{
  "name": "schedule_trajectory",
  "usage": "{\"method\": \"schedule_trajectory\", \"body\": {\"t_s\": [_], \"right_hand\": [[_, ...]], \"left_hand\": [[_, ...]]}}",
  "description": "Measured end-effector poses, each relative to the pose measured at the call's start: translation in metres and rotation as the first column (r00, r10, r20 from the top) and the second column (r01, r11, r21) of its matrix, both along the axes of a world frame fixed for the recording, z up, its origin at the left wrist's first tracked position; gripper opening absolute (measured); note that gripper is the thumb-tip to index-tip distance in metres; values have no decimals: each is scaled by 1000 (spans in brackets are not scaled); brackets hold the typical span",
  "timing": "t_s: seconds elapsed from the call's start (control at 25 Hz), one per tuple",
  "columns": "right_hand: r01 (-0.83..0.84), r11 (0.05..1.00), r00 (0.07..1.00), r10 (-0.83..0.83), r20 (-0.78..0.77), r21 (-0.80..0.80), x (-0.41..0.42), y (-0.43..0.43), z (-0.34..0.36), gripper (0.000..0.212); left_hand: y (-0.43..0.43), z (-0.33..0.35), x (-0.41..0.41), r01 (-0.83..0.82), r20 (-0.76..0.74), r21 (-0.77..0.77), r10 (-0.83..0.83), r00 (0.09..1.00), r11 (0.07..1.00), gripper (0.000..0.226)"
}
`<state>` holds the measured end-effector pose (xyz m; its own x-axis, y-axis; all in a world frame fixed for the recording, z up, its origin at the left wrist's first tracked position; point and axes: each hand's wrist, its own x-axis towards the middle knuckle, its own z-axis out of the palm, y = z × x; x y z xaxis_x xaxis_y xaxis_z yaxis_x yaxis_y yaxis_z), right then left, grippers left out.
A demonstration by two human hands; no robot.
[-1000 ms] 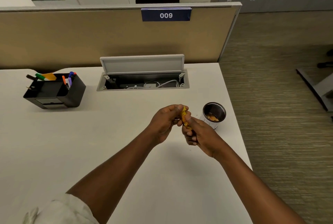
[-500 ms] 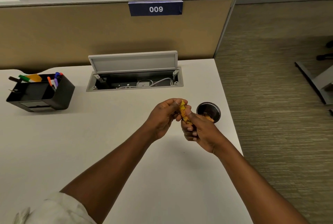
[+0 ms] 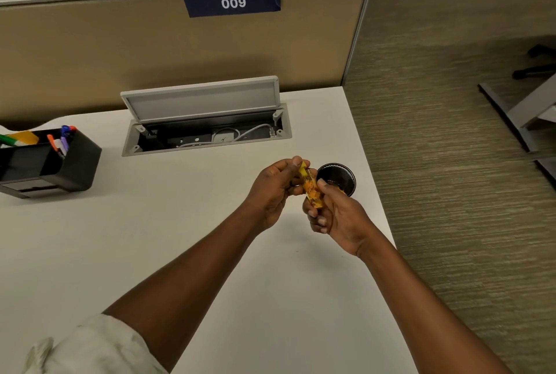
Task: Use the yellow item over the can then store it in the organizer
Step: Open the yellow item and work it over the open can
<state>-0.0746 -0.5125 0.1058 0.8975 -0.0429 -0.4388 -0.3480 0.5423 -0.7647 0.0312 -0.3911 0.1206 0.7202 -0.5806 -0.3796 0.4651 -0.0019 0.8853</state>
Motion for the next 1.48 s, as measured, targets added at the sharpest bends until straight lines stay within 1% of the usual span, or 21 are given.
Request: {"method": "schedule_trajectory", "body": {"t_s": [0.08, 0.24, 0.36, 0.4, 0.48, 0.56, 0.6, 0.72, 0.8, 0.96, 1.12, 1.2, 1.28, 1.4, 1.48], "right_hand": [[38, 998, 999, -39, -27, -39, -3, -7, -1, 31], [80, 980, 995, -89, -47, -181, -8, -26, -3, 38], [181, 955, 980, -196, -43, -234, -11, -38, -2, 27], [219, 936, 970, -238, -39, -274, -11, -43, -2, 22], [233, 859, 962, -272, -19, -456, -14, -55, -3, 17], [199, 719, 961, -275, -10, -666, -17, -67, -6, 18], [181, 648, 961, -276, -6, -740, -18, -73, -8, 17], [132, 477, 974, -224, 24, -869, -19, -86, -12, 21], [111, 405, 981, -193, 34, -907, -17, -89, -11, 25], [103, 340, 984, -170, 47, -935, -12, -88, -4, 23], [126, 244, 988, -121, 99, -962, -8, -88, -3, 22], [150, 171, 988, -56, 142, -974, -4, -85, -7, 27], [153, 84, 988, 13, 154, -985, -2, -80, -17, 33], [162, -32, 986, 49, 161, -986, 1, -74, -25, 39], [172, -74, 983, 71, 167, -982, 1, -70, -24, 41]], "left_hand": [[-9, 1, -1, -23, -11, 33, 23, 1000, 999, 35], [-25, 1, -1, -81, -11, 117, 83, 996, 990, 37], [-34, 3, 3, -115, 27, 181, 112, 993, 977, 38], [-36, 3, 5, -119, 36, 196, 114, 993, 973, 39], [-40, 2, 7, -119, 50, 215, 110, 993, 969, 40], [-42, -2, 9, -119, 61, 236, 107, 992, 964, 39], [-43, -5, 9, -118, 65, 249, 105, 992, 961, 38], [-43, -12, 8, -111, 55, 275, 100, 993, 955, 35], [-42, -16, 7, -108, 44, 285, 99, 994, 953, 34], [-39, -21, 6, -102, 35, 307, 96, 995, 946, 25], [-35, -25, 4, -100, 30, 298, 95, 995, 949, 19], [-34, -27, 3, -100, 23, 300, 98, 995, 949, 18], [-32, -29, 3, -98, 15, 308, 98, 995, 946, 21], [-30, -34, 2, -92, 10, 325, 94, 996, 941, 27], [-29, -35, 2, -94, 11, 330, 95, 995, 939, 27]]}}
